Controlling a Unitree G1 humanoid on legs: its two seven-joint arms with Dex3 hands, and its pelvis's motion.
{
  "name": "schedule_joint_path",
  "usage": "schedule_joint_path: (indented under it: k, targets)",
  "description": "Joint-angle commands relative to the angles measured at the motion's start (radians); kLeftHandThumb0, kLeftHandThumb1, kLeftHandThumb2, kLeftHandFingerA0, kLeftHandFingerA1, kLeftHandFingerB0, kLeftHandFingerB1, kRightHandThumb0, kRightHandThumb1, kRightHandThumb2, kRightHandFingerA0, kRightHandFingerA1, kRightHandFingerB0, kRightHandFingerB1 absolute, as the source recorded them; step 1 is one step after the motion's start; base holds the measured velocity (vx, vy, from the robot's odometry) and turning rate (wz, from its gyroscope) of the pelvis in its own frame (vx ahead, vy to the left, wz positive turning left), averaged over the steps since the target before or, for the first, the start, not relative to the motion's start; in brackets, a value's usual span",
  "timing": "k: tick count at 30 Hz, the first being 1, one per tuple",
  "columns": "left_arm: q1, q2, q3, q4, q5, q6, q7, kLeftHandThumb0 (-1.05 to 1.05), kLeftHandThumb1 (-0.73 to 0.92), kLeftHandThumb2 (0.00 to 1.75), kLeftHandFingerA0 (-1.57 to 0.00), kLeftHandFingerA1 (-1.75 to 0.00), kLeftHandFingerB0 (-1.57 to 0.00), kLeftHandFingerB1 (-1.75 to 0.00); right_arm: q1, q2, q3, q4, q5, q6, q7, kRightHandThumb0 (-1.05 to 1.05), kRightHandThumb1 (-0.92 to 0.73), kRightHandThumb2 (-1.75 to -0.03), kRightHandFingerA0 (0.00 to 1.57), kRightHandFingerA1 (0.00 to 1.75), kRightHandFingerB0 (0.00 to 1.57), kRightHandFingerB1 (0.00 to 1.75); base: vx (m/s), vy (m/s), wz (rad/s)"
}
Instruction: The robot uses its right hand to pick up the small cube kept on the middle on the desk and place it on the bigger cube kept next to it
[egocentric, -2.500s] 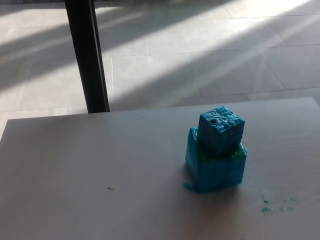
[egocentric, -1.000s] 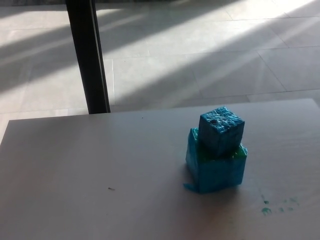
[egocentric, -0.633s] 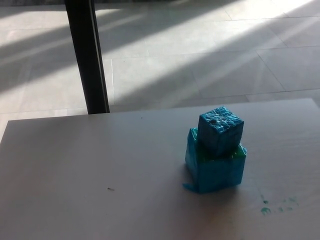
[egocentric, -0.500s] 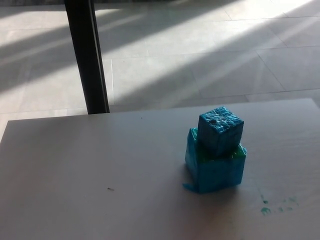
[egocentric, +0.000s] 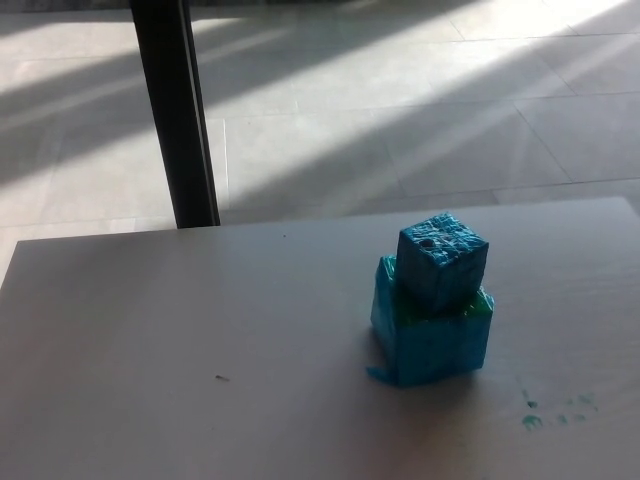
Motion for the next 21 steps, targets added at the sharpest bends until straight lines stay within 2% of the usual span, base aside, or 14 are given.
schedule_joint_path:
  k: [1, 2, 5, 6, 7, 8, 9, 10, 11, 13, 14, 16, 19, 21]
  targets:
    - [0.002, 0.001, 0.005, -0.005, -0.004, -0.009, -0.003, -0.29, -0.21, 0.8, -0.96, -1.09, -1.12, -1.17, 0.009, -0.021, 0.006, -0.023, 0.025, 0.003, -0.005, -0.72, -0.67, -0.6, 0.43, 1.03, 0.32, 0.61, 0.0, 0.0, 0.0]
    - [0.004, 0.001, -0.001, -0.004, 0.003, -0.02, -0.005, -0.3, -0.21, 0.8, -0.92, -1.07, -1.11, -1.17, 0.012, -0.027, 0.017, -0.019, 0.015, -0.007, 0.006, -0.73, -0.69, -0.6, 0.36, 0.94, 0.31, 0.61, 0.0, 0.0, 0.0]
    - [0.003, 0.001, 0.002, -0.005, -0.001, -0.015, -0.011, -0.3, -0.21, 0.8, -0.9, -1.06, -1.1, -1.17, 0.011, -0.029, 0.025, -0.014, 0.014, -0.012, -0.001, -0.74, -0.69, -0.6, 0.36, 0.92, 0.31, 0.62, 0.0, 0.0, 0.0]
    - [0.001, 0.002, 0.008, -0.003, -0.008, -0.009, -0.017, -0.3, -0.22, 0.79, -0.9, -1.06, -1.08, -1.16, 0.013, -0.029, 0.027, -0.017, 0.016, -0.012, 0.001, -0.74, -0.69, -0.6, 0.41, 0.98, 0.3, 0.61, 0.0, 0.0, 0.0]
    - [-0.003, 0.005, 0.014, -0.001, -0.014, -0.001, -0.024, -0.3, -0.21, 0.8, -0.89, -1.05, -1.08, -1.15, 0.013, -0.029, 0.03, -0.018, 0.015, -0.009, -0.004, -0.74, -0.68, -0.6, 0.42, 0.95, 0.32, 0.6, 0.0, 0.0, 0.0]
    - [-0.005, 0.005, 0.012, 0.0, -0.011, 0.004, -0.017, -0.29, -0.22, 0.79, -0.91, -1.06, -1.09, -1.16, 0.014, -0.029, 0.035, -0.02, 0.01, -0.009, -0.011, -0.73, -0.52, -0.96, 0.48, 0.85, 0.31, 0.63, 0.0, 0.0, 0.0]
    - [-0.007, 0.004, 0.016, 0.001, -0.013, 0.01, -0.013, -0.29, -0.22, 0.79, -0.91, -1.06, -1.09, -1.16, 0.017, -0.029, 0.039, -0.022, 0.007, -0.015, -0.012, -0.73, -0.52, -0.96, 0.48, 0.85, 0.31, 0.63, 0.0, 0.0, 0.0]
    - [-0.006, 0.005, 0.012, 0.001, -0.009, 0.007, -0.017, -0.29, -0.22, 0.8, -0.91, -1.06, -1.09, -1.16, 0.023, -0.025, 0.034, -0.043, 0.021, 0.004, -0.011, -0.72, -0.68, -0.6, 0.41, 0.96, 0.32, 0.61, 0.0, 0.0, 0.0]
    - [-0.007, 0.005, 0.013, 0.003, -0.008, 0.004, -0.015, -0.29, -0.22, 0.79, -0.92, -1.07, -1.1, -1.16, 0.024, -0.024, 0.031, -0.045, 0.032, 0.007, 0.001, -0.72, -0.68, -0.6, 0.35, 0.92, 0.31, 0.61, 0.0, 0.0, 0.0]
    - [-0.006, 0.004, 0.008, 0.004, -0.002, -0.007, -0.013, -0.3, -0.21, 0.8, -0.9, -1.06, -1.09, -1.16, 0.027, -0.02, 0.027, -0.053, 0.041, 0.01, 0.005, -0.71, -0.68, -0.6, 0.35, 0.94, 0.31, 0.62, 0.0, 0.0, 0.0]
    - [-0.014, 0.005, 0.004, 0.005, 0.002, -0.004, -0.008, -0.3, -0.21, 0.8, -0.89, -1.05, -1.09, -1.16, 0.021, -0.027, 0.029, -0.047, 0.048, 0.016, 0.029, -0.72, -0.66, -0.62, 0.3, 0.86, 0.26, 0.61, 0.0, 0.0, 0.0]
    - [-0.014, 0.005, 0.001, 0.006, 0.006, -0.009, -0.007, -0.3, -0.21, 0.8, -0.89, -1.05, -1.09, -1.16, 0.016, -0.032, 0.028, -0.028, 0.054, 0.007, 0.043, -0.72, -0.68, -0.62, 0.29, 0.85, 0.25, 0.61, 0.0, 0.0, 0.0]
    - [-0.015, 0.0, -0.007, 0.006, 0.013, -0.014, 0.01, -0.3, -0.2, 0.81, -0.89, -1.06, -1.1, -1.17, 0.022, -0.042, 0.041, -0.028, 0.045, 0.015, 0.048, -0.69, -0.72, -0.61, 0.36, 0.92, 0.29, 0.57, 0.0, 0.0, 0.0]
    - [-0.014, 0.0, -0.009, 0.005, 0.013, -0.016, 0.009, -0.3, -0.2, 0.8, -0.86, -1.04, -1.1, -1.17, 0.05, -0.027, 0.048, -0.105, 0.05, 0.05, 0.04, -0.73, -0.72, -0.61, 0.36, 1.01, 0.27, 0.65, 0.0, 0.0, 0.0]
